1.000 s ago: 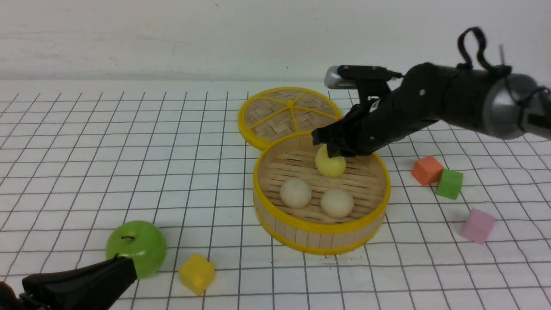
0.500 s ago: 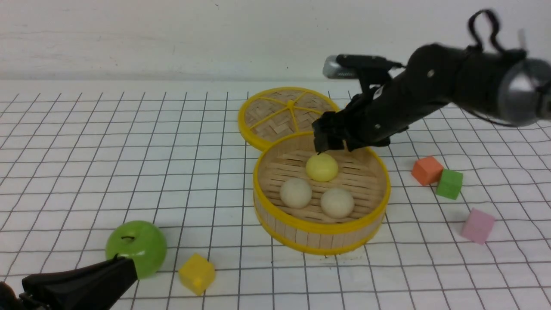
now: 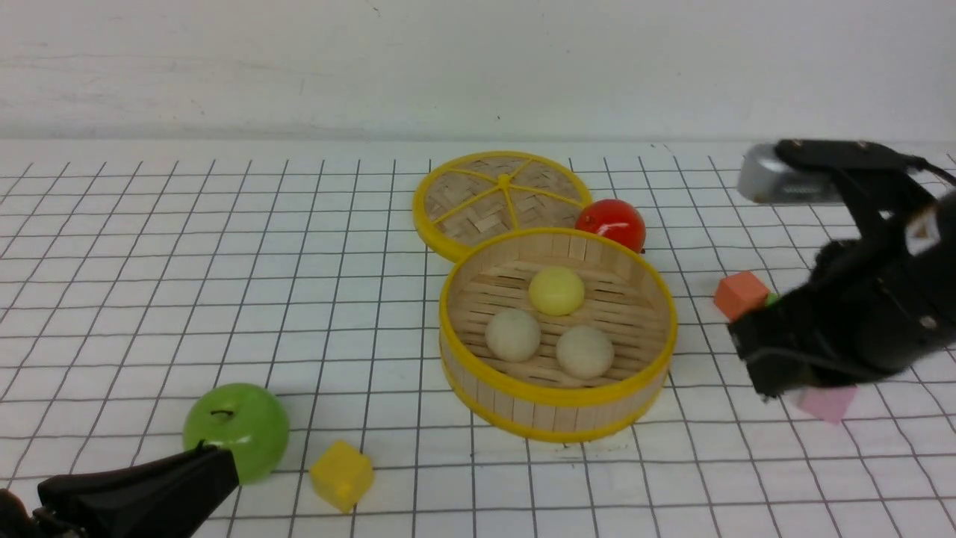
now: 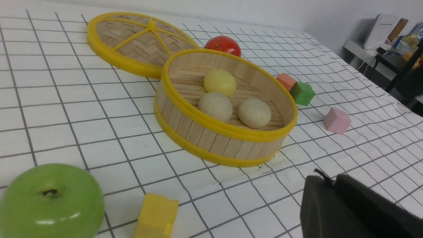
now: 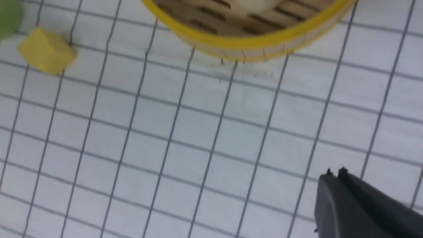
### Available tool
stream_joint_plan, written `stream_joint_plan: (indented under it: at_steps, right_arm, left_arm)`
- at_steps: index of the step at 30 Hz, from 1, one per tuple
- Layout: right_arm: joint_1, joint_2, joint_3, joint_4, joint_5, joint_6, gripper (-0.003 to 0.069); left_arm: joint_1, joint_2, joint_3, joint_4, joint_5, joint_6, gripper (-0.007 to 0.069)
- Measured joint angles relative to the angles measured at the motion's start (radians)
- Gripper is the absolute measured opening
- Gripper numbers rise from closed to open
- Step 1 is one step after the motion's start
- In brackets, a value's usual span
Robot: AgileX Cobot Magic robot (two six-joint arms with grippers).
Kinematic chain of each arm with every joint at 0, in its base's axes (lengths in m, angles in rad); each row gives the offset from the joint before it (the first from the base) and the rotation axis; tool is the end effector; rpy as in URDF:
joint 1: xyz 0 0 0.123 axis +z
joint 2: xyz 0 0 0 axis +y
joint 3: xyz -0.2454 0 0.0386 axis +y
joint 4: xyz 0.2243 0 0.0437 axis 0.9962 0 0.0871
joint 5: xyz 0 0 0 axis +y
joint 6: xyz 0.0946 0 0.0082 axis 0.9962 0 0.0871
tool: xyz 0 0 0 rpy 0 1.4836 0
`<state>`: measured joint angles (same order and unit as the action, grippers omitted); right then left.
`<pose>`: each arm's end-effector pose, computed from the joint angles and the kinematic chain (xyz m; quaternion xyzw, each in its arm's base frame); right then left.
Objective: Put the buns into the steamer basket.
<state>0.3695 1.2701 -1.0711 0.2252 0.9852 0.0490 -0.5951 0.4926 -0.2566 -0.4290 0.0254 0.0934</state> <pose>0.2139 0.1018 0.2848 -0.1162 0.9597 0.1517 0.2062 0.1020 -0.0703 0.2468 0.1024 0.7583 -0.2925 0.5735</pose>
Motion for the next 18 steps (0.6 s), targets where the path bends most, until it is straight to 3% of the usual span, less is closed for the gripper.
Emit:
stream_joint_plan:
  at_steps: [9,18]
  right_arm:
    - [0.000,-0.147,0.065,0.000,0.239,0.000,-0.0020]
    - [-0.022,-0.297,0.130,-0.067,0.194,-0.027,-0.0020]
  left_arm:
    - [0.000,0.000,0.000,0.000,0.000,0.000,0.0057]
    - [0.000,0.000,0.000,0.000,0.000,0.000,0.0066]
